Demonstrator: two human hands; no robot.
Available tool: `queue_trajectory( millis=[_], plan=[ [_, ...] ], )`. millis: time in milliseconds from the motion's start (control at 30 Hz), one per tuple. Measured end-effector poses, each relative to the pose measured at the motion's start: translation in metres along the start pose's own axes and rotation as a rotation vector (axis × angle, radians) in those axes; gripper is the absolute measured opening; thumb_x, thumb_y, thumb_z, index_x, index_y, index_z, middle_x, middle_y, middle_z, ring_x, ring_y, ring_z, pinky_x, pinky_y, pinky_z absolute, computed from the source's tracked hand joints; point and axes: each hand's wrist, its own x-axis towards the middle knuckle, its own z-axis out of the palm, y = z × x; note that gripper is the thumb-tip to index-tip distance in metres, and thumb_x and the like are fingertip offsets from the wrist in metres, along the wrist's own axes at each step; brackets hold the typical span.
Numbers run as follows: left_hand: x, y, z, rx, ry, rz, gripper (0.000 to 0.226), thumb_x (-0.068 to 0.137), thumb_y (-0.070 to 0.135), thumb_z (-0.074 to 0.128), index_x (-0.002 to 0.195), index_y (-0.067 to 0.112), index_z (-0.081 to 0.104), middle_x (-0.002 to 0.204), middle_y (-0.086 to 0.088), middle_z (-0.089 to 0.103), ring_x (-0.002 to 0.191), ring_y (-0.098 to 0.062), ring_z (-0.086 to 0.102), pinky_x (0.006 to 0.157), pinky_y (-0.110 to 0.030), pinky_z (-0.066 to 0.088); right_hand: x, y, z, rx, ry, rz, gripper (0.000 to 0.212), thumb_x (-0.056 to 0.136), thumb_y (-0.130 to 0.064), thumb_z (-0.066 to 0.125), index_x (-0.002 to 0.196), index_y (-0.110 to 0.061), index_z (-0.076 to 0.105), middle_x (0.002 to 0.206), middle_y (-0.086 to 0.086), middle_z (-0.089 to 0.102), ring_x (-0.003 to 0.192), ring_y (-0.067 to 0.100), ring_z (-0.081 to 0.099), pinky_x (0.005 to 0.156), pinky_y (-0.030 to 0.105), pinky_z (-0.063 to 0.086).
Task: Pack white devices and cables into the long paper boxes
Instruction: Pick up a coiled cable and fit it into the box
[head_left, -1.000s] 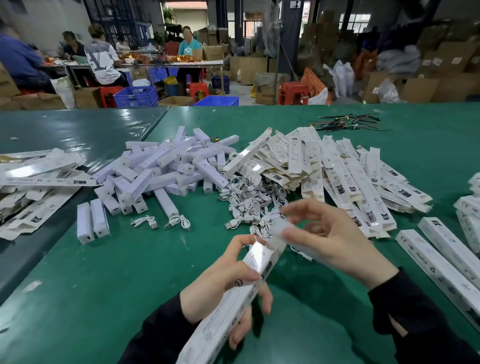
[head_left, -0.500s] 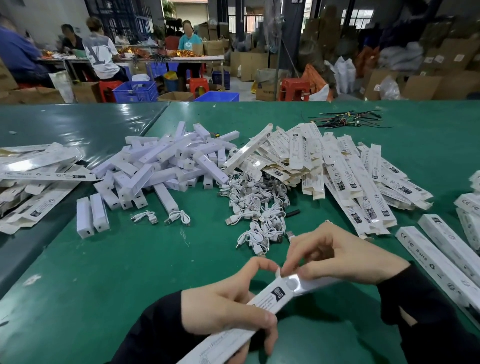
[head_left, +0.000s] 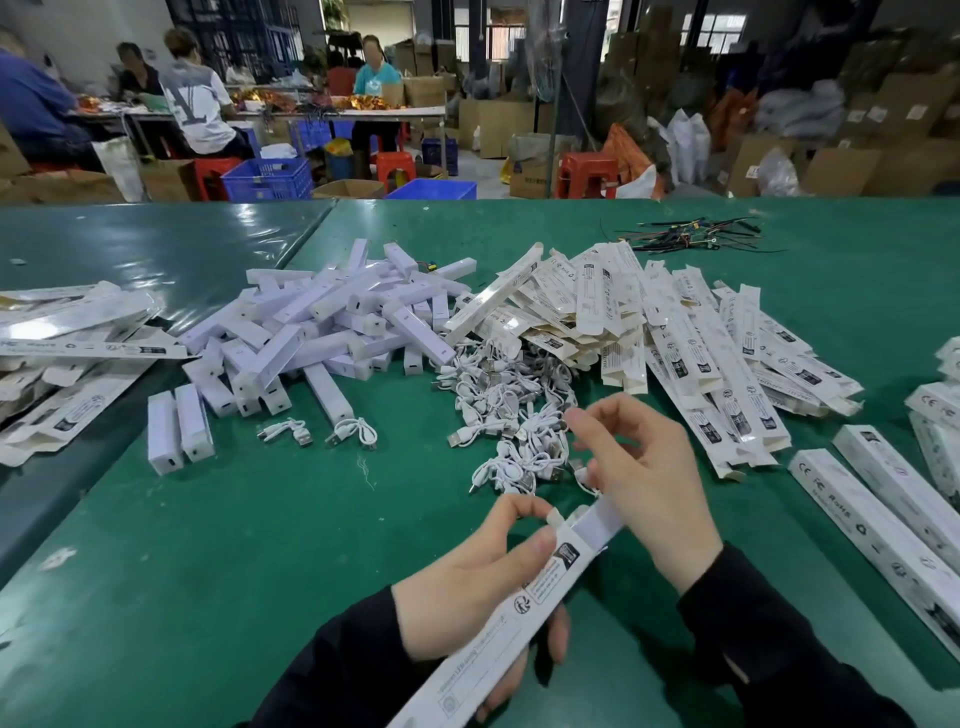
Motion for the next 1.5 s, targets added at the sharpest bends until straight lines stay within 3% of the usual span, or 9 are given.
queue_trajectory(
  millis=[233, 400, 700, 867, 1000, 1100, 1233, 1333, 1500],
  plan=[
    [0.002, 0.003, -0.003, -0.124, 0.042, 0.096, 0.04, 0.092, 0.039, 0.041, 0.116, 0.015, 0.02, 0.076, -0.023, 0.056, 0.03, -0.017, 0.053, 0.029, -0.019, 0.042, -0.002, -0.008, 0.006, 0.365, -0.248, 0.129, 0.016, 0.095, -0.011, 0.057, 0.108, -0.017, 0.061, 0.109, 0.007, 0.068, 0.094, 0.019, 0.068, 0.081, 0.03, 0.057],
    [0.002, 0.006, -0.007, -0.136, 0.158, 0.183, 0.038, 0.09, 0.042, 0.039, 0.116, 0.019, 0.024, 0.076, -0.025, 0.055, 0.028, -0.018, 0.051, 0.03, -0.019, 0.042, -0.001, -0.009, 0.001, 0.101, -0.046, -0.006, 0.019, 0.092, -0.029, 0.063, 0.079, -0.017, 0.07, 0.092, 0.001, 0.069, 0.088, 0.011, 0.064, 0.073, 0.013, 0.049],
    [0.001, 0.003, -0.007, -0.089, 0.263, 0.176, 0.043, 0.087, 0.047, 0.045, 0.113, 0.017, 0.027, 0.072, -0.024, 0.056, 0.029, -0.019, 0.052, 0.029, -0.021, 0.041, -0.006, -0.015, 0.002, 0.01, -0.511, 0.064, 0.049, 0.092, -0.051, 0.034, 0.111, -0.02, 0.065, 0.082, -0.006, 0.074, 0.111, -0.004, 0.056, 0.082, -0.005, 0.03],
    [0.011, 0.008, -0.012, -0.136, 0.399, 0.194, 0.063, 0.077, 0.059, 0.064, 0.105, 0.014, 0.029, 0.062, -0.023, 0.06, 0.027, -0.018, 0.049, 0.028, -0.017, 0.028, -0.001, -0.011, 0.003, 0.065, -0.291, 0.039, 0.047, 0.096, -0.042, 0.043, 0.077, -0.011, 0.074, 0.088, -0.001, 0.073, 0.098, 0.008, 0.064, 0.083, 0.021, 0.051],
    [0.008, 0.011, -0.017, -0.298, 0.484, 0.251, 0.014, 0.098, 0.027, 0.031, 0.109, 0.018, 0.031, 0.075, -0.029, 0.058, 0.026, -0.02, 0.041, 0.029, -0.02, 0.034, 0.01, 0.002, -0.018, -0.569, -0.225, -0.003, 0.008, 0.082, -0.036, 0.068, 0.082, -0.028, 0.066, 0.091, -0.01, 0.062, 0.087, 0.007, 0.057, 0.074, 0.028, 0.043],
    [0.005, 0.009, -0.017, -0.299, 0.611, 0.318, 0.016, 0.095, 0.033, 0.036, 0.104, 0.019, 0.034, 0.075, -0.023, 0.061, 0.026, -0.019, 0.037, 0.031, -0.02, 0.036, 0.014, 0.01, -0.03, -0.877, -0.465, 0.078, 0.03, 0.075, -0.033, 0.075, 0.099, -0.033, 0.056, 0.092, -0.01, 0.057, 0.079, 0.007, 0.054, 0.075, 0.027, 0.044],
    [0.004, 0.009, -0.018, -0.282, 0.762, 0.315, 0.015, 0.098, 0.031, 0.043, 0.104, 0.019, 0.036, 0.073, -0.018, 0.064, 0.031, -0.02, 0.036, 0.034, -0.02, 0.036, 0.014, 0.007, -0.03, -0.587, -0.369, 0.092, 0.034, 0.078, -0.009, 0.075, 0.096, -0.033, 0.059, 0.079, -0.003, 0.068, 0.068, 0.009, 0.064, 0.069, 0.022, 0.052],
    [0.004, 0.012, -0.016, -0.236, 0.804, 0.31, 0.039, 0.079, 0.021, 0.067, 0.104, 0.021, 0.037, 0.075, -0.018, 0.068, 0.038, -0.024, 0.047, 0.033, -0.024, 0.039, 0.008, -0.006, -0.019, -0.278, -0.217, -0.012, 0.031, 0.075, -0.006, 0.08, 0.091, -0.028, 0.065, 0.078, -0.003, 0.072, 0.07, 0.01, 0.067, 0.069, 0.024, 0.055],
    [0.008, 0.008, -0.013, -0.192, 0.885, 0.369, 0.063, 0.055, 0.013, 0.078, 0.107, 0.019, 0.043, 0.076, -0.015, 0.072, 0.056, -0.021, 0.066, 0.037, -0.03, 0.05, -0.015, -0.016, 0.013, 0.02, -0.344, -0.08, 0.031, 0.072, 0.003, 0.08, 0.089, -0.019, 0.067, 0.079, 0.004, 0.073, 0.066, 0.014, 0.065, 0.061, 0.025, 0.048]
  ],
)
